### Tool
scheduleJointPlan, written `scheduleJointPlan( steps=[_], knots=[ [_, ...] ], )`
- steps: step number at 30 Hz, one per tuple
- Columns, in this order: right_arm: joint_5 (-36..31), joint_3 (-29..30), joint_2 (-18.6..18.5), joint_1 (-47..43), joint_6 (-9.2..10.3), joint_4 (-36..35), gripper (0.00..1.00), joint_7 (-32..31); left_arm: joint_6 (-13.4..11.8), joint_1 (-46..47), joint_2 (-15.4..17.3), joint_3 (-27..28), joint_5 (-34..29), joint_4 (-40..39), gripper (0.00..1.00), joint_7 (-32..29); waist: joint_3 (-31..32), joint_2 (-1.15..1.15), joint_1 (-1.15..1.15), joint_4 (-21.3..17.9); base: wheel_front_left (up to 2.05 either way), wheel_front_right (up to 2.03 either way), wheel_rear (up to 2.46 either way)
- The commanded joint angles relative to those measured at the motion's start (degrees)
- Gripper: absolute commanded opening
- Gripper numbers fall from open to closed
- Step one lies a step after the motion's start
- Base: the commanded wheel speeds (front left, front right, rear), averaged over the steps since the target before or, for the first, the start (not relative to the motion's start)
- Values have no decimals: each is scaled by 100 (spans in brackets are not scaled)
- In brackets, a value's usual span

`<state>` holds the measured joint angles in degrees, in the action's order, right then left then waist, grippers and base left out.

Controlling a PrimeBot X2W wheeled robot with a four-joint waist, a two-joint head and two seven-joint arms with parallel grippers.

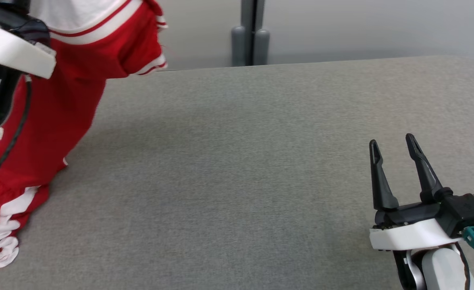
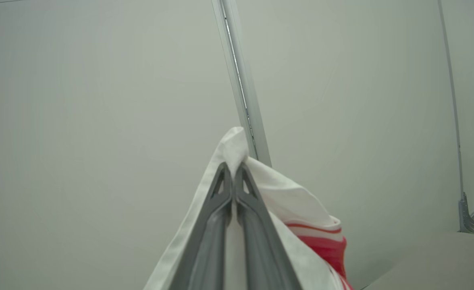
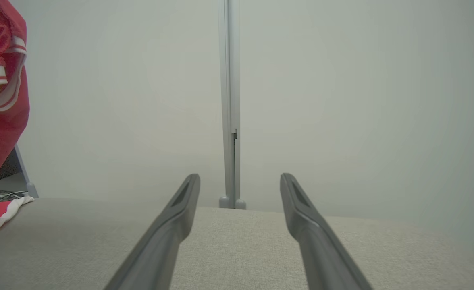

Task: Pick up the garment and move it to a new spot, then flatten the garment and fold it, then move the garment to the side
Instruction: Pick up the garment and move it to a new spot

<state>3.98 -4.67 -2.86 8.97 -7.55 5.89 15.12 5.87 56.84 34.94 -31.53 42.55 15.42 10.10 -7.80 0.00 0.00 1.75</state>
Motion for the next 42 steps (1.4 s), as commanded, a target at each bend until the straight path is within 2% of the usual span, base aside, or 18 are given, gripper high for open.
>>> scheduleJointPlan(
  steps=[1,5,6,13,17,21,25,26,27,30,32,34,37,42],
  knots=[
    [68,34,-8,72,12,-38,100,6,-95,135,-158,-20,108,-267,0,-125,103,0,0,-590,0,0,0],
    [145,27,-5,158,12,-69,100,6,-208,241,-521,-120,307,-623,0,-392,39,0,0,-1070,0,0,0],
    [145,27,-5,158,12,-69,100,6,-208,241,-521,-120,307,-623,0,-392,39,0,0,-1070,0,0,0],
    [247,-35,-8,324,12,-69,100,6,-289,462,-1264,-670,264,-522,0,-803,-258,0,0,-1811,0,0,0],
    [377,-30,-3,389,11,-110,100,6,-276,226,-1529,-910,358,-105,0,-896,-485,0,0,-2106,0,0,0],
    [507,-97,-4,432,11,-132,100,6,-98,-116,-1641,-1173,508,515,0,-947,-765,0,0,-2301,0,0,0],
    [641,-317,-1,540,11,-97,100,6,25,-370,-1692,-1354,404,1468,0,-517,-1108,0,0,-2453,0,0,0],
    [675,-359,-4,569,10,-105,100,6,20,-390,-1749,-1364,336,1726,39,-290,-1177,0,0,-2471,0,0,0],
    [699,-389,-6,581,10,-117,100,6,-26,-394,-1804,-1398,199,1983,100,-40,-1231,0,0,-2485,0,0,0],
    [702,-327,-9,564,10,-164,100,6,-10,-474,-2057,-1498,-100,2440,100,404,-1291,0,0,-2407,0,0,0],
    [627,-285,-4,472,7,-165,100,6,-102,-536,-2107,-1475,-438,2435,100,504,-1250,0,0,-2264,0,0,0],
    [543,-260,-4,387,7,-149,100,6,-308,-755,-2145,-1019,-832,1856,100,514,-1173,0,0,-2089,0,0,0],
    [462,-216,-9,236,7,-115,100,6,-573,-1661,-2206,-311,-1487,880,100,500,-953,0,0,-1783,0,0,0],
    [326,-302,-12,-48,8,-25,100,6,-677,-3206,-2391,618,-2348,-301,100,502,-494,0,0,-1258,0,0,0]
  ],
)
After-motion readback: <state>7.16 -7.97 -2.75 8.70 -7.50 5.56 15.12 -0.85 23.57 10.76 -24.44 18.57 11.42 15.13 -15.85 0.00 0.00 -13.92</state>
